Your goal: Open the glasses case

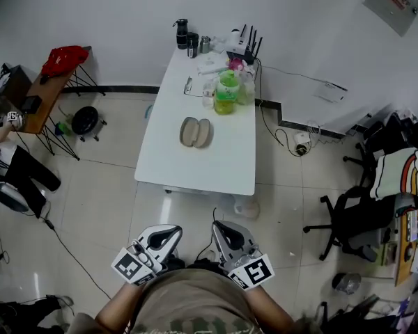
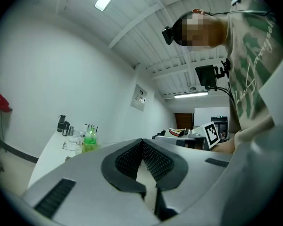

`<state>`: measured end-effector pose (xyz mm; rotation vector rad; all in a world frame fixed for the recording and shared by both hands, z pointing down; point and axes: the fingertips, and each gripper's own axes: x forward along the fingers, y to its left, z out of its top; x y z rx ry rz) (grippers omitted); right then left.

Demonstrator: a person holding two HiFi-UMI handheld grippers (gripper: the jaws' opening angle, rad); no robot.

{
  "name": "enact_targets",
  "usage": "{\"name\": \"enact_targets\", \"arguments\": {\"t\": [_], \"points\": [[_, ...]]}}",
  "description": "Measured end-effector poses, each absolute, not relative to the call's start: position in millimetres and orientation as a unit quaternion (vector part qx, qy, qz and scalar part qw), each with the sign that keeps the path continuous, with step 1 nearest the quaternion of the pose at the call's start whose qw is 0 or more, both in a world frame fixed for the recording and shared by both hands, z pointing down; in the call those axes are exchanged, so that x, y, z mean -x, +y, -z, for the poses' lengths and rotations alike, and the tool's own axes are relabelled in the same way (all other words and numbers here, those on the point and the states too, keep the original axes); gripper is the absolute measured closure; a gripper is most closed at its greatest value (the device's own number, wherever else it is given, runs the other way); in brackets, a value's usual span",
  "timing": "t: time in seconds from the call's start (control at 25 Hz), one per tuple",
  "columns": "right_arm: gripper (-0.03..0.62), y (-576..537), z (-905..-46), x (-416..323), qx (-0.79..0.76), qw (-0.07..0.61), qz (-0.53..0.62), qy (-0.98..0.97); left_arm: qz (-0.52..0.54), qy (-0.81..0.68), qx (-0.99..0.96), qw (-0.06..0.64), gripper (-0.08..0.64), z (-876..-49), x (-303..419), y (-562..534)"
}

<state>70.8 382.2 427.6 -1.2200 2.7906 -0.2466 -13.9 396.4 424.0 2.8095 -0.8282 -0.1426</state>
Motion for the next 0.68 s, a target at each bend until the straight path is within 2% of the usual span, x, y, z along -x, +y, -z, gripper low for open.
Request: {"name": "enact_targets", "arguments": {"t": [0.24, 0.44, 0.68], "points": [[0.581, 376.1, -428.4, -48.3, 0.405, 0.034, 0.071, 0.911, 0.055, -0.273, -0.955, 0.099, 0.554, -424.2, 41.5, 397.7], [0.581, 362.7, -427.2, -33.8, 0.408, 0.031, 0.066, 0.910, 0.102, -0.279, -0.946, 0.131, 0.554, -418.5, 59.3, 384.2], [0.581, 362.6, -430.1, -6.5, 0.384, 0.033, 0.071, 0.920, 0.090, -0.300, -0.940, 0.134, 0.554, -426.9, 77.6, 386.9]]}}
